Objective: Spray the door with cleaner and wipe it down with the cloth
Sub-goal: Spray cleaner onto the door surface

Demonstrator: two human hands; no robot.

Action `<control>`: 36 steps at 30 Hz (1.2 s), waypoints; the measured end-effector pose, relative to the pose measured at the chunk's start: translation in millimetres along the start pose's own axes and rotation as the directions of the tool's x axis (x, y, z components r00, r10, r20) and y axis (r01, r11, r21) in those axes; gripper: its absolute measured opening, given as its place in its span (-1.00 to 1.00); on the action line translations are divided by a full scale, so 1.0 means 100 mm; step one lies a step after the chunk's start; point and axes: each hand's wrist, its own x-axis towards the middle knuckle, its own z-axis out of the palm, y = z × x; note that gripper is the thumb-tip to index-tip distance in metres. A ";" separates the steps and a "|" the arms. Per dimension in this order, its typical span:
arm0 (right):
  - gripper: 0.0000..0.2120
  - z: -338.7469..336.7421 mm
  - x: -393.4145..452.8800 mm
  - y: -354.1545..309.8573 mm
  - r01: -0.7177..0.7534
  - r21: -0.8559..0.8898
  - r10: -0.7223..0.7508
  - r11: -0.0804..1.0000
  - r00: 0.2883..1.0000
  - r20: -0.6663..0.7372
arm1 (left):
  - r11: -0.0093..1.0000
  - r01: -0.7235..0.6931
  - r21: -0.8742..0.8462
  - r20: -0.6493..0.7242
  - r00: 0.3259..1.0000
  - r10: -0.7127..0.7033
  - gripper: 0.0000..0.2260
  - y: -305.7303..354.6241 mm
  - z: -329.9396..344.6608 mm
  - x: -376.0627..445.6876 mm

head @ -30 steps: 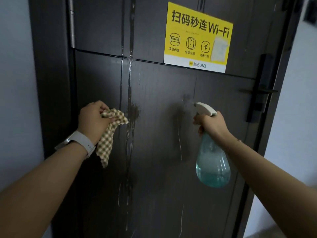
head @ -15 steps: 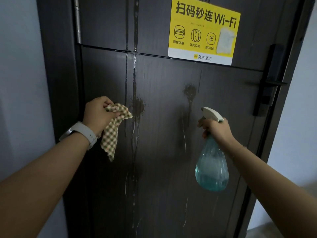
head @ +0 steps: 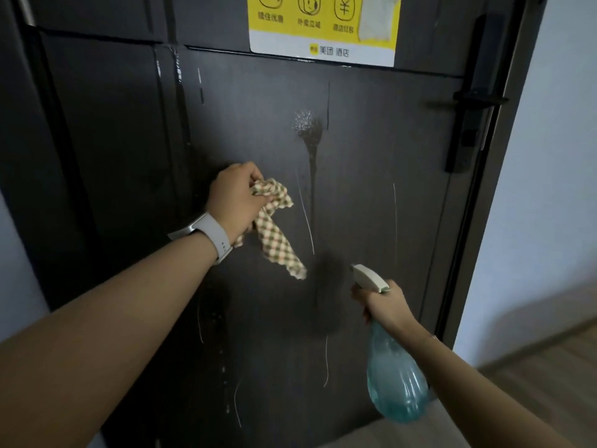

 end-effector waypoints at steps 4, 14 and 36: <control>-0.90 0.00 0.11 0.18 -0.063 0.029 0.061 0.998 0.997 0.043 | 0.997 0.017 0.071 0.001 1.000 -0.017 -0.84 -0.05 0.19 0.15; -0.80 -0.07 0.28 0.34 -0.037 0.062 0.034 0.997 0.999 0.038 | 0.980 0.039 0.195 -0.035 0.999 -0.033 -0.88 -0.11 0.33 0.25; -0.74 -1.27 1.04 -1.36 0.263 0.025 -0.248 0.964 0.933 -0.261 | 0.992 0.021 0.121 -0.060 0.998 -0.014 -0.91 -0.17 0.38 0.20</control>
